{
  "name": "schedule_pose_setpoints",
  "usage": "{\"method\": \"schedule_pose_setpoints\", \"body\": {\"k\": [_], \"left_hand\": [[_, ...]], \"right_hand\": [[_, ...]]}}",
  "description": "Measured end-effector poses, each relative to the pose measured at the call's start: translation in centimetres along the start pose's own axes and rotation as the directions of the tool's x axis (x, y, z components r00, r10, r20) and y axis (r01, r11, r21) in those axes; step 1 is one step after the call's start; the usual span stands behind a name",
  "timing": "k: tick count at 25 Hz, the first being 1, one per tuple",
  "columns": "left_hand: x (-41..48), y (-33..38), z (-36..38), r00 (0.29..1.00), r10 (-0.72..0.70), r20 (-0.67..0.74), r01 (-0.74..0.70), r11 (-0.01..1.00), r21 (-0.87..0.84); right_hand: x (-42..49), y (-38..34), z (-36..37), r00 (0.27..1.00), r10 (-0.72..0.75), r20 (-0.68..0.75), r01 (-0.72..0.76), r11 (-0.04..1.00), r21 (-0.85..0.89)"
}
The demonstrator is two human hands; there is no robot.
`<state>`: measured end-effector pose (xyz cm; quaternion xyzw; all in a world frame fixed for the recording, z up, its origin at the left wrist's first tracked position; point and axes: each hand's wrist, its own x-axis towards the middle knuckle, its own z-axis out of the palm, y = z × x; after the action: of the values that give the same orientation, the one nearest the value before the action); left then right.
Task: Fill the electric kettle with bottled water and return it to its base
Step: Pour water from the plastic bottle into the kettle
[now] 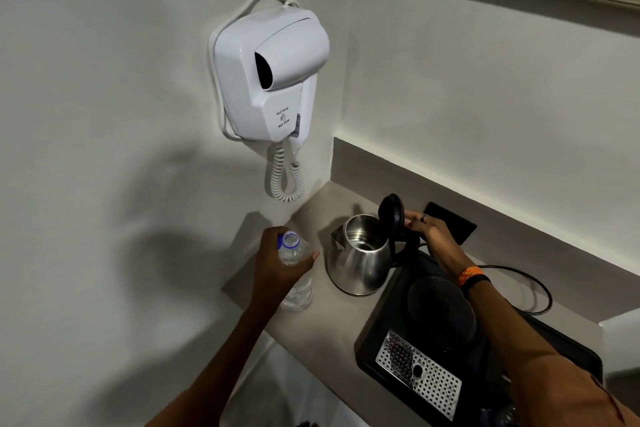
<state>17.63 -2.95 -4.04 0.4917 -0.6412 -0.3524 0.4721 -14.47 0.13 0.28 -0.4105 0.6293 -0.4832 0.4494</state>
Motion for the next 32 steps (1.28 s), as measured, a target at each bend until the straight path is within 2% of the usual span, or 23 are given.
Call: {"method": "schedule_pose_setpoints", "body": {"k": [5, 9, 13, 16, 18, 23, 26, 32], "left_hand": [[-0.4, -0.6, 0.7, 0.995, 0.031, -0.095, -0.029, 0.999, 0.027], [1.1, -0.6, 1.4, 0.990, 0.096, -0.099, -0.086, 0.991, 0.103], [3.9, -0.3, 1.8, 0.981, 0.189, 0.042, -0.193, 0.954, 0.228], [5.4, 0.4, 2.7, 0.943, 0.247, 0.223, -0.306, 0.907, 0.290], [6.0, 1.2, 3.3, 0.909, 0.293, 0.296, -0.389, 0.851, 0.353], [7.4, 3.3, 5.1, 0.826, 0.361, 0.434, -0.540, 0.728, 0.422], [7.6, 3.8, 6.0, 0.783, 0.344, 0.518, -0.592, 0.667, 0.452], [8.3, 3.8, 6.9, 0.720, 0.397, 0.569, -0.685, 0.535, 0.494]], "right_hand": [[-0.2, 0.3, 0.2, 0.999, -0.011, -0.031, 0.011, 1.000, 0.022], [-0.1, 0.6, 0.5, 0.998, -0.016, -0.061, 0.017, 1.000, 0.019], [0.0, 0.6, 0.6, 0.997, -0.014, -0.073, 0.016, 0.999, 0.031], [0.2, 0.8, 0.5, 0.996, -0.005, -0.094, 0.010, 0.999, 0.052], [0.3, 0.9, 0.5, 0.995, -0.010, -0.101, 0.017, 0.998, 0.059], [0.6, 1.5, 0.5, 0.994, -0.004, -0.111, 0.012, 0.997, 0.077], [0.7, 1.7, 0.5, 0.994, 0.000, -0.111, 0.009, 0.996, 0.086], [0.6, 1.7, 0.4, 0.995, 0.009, -0.101, 0.003, 0.993, 0.118]]}}
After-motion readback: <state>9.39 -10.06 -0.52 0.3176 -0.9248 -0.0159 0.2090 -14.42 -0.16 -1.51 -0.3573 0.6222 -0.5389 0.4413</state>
